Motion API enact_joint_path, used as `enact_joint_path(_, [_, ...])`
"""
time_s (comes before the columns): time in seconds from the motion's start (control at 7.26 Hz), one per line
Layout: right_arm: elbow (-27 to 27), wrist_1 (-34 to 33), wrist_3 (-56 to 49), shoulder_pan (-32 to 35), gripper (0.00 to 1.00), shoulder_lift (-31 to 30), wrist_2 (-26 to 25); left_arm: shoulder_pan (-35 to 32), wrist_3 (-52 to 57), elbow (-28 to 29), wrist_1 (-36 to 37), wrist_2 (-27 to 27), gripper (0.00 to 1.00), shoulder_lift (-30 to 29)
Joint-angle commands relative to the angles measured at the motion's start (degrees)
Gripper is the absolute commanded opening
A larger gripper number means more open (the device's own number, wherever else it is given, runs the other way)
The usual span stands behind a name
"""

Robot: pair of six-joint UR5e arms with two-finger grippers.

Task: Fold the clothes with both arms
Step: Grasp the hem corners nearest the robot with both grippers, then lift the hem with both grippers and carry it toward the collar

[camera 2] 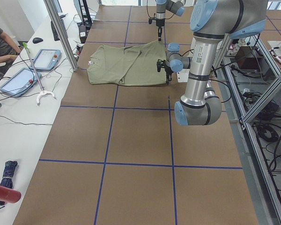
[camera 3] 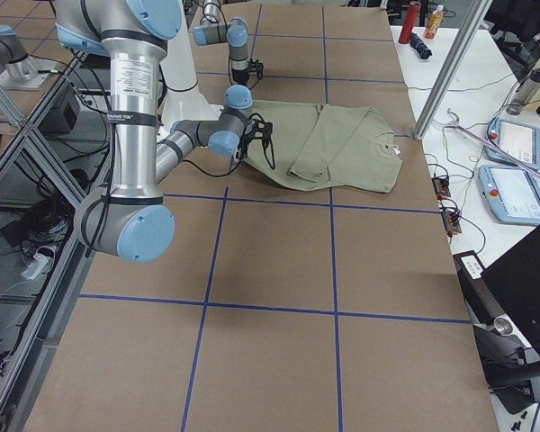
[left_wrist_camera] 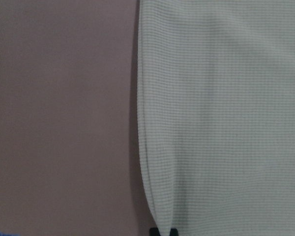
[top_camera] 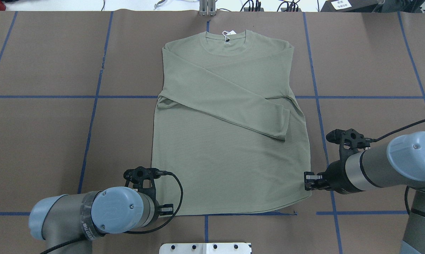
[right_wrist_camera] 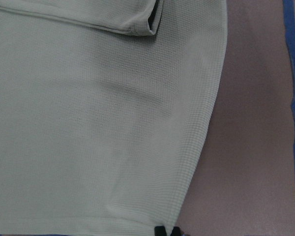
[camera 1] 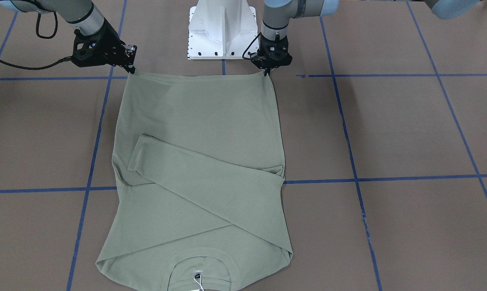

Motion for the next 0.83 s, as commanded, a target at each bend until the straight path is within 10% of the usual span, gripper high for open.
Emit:
enact_joint_path(0.0, [1.7,-0.2,0.2,0.5,0.00,-0.8,1.5,0.0,0.1,-6.2,5.8,-0.3,0.00,0.0])
enact_joint_path(0.69, [10.5,-0.3,7.7,-8.5,0.00,-5.2,12.2,6.2,0.8,-19.7,21.7,-0.7,0.00,-0.1])
